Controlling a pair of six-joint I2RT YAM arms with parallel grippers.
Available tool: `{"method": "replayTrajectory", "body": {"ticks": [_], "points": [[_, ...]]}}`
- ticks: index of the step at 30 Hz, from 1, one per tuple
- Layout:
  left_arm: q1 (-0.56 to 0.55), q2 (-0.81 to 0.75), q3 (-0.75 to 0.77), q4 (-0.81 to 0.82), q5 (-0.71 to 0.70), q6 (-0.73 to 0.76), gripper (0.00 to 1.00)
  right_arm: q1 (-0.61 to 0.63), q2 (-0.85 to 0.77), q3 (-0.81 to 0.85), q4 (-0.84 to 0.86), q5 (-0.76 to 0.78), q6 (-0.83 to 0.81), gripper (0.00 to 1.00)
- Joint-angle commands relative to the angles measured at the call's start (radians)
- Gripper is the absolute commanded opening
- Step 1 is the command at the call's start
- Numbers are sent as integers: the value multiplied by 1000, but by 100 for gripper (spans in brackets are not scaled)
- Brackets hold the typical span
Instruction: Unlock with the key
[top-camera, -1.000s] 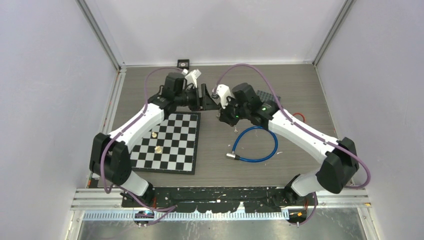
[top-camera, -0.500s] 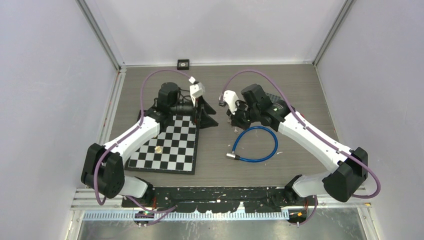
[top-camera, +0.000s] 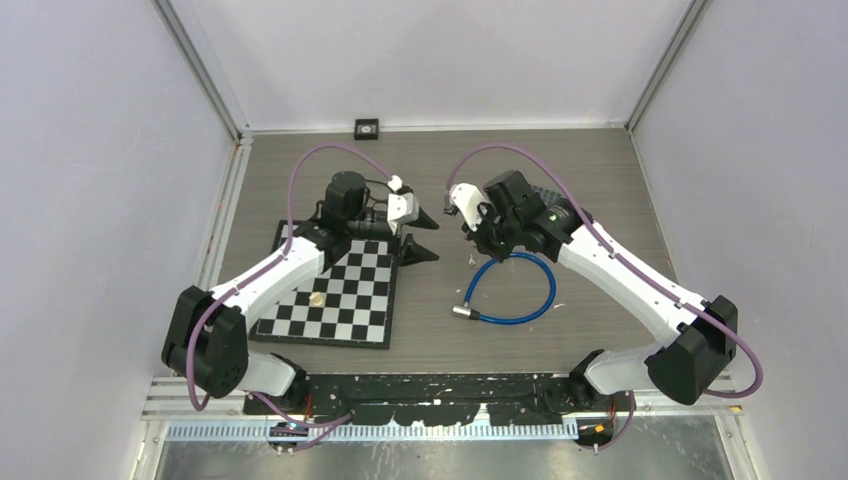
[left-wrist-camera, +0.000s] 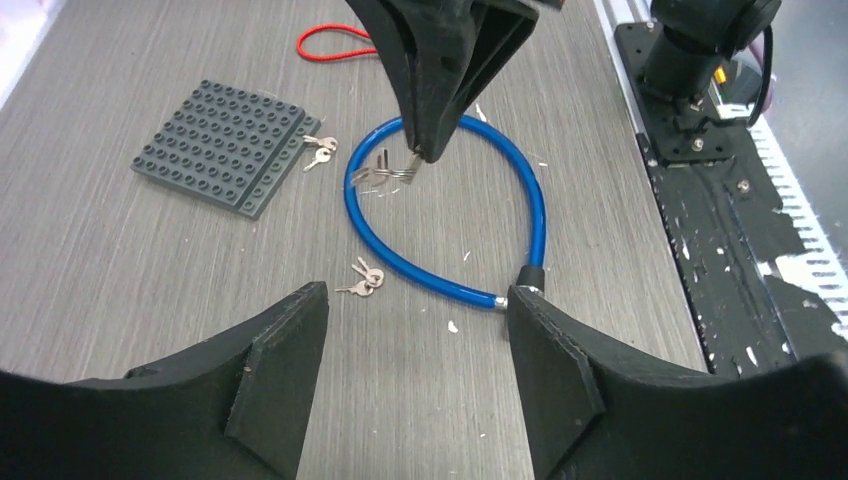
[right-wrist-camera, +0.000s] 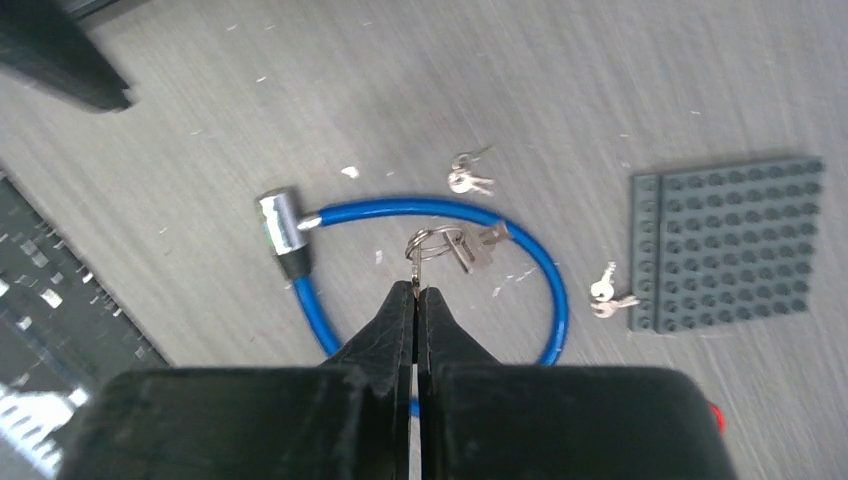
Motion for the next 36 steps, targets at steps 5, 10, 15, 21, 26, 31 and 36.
{"method": "replayTrajectory", "body": {"ticks": [5,10,15,21,26,31,36], "points": [[-38,-46,-10,-179,25,336,69,1,-24,73,-125,-289,-84,1],[-86,-21,7,-190,45,399,69,1,1,101,-161,-449,-81,1],[-155,21,24,-193,32,422,68,2,27,118,-173,-484,-70,0],[-184,42,14,-166,2,428,64,1,37,107,-170,-480,-65,0],[-186,8,-22,-159,3,443,57,-12,40,98,-137,-455,-35,1],[-186,-38,-55,-200,0,511,49,-17,49,87,-108,-398,-16,1],[-185,-68,-53,-234,-18,552,43,-16,75,88,-105,-347,-3,1]]}}
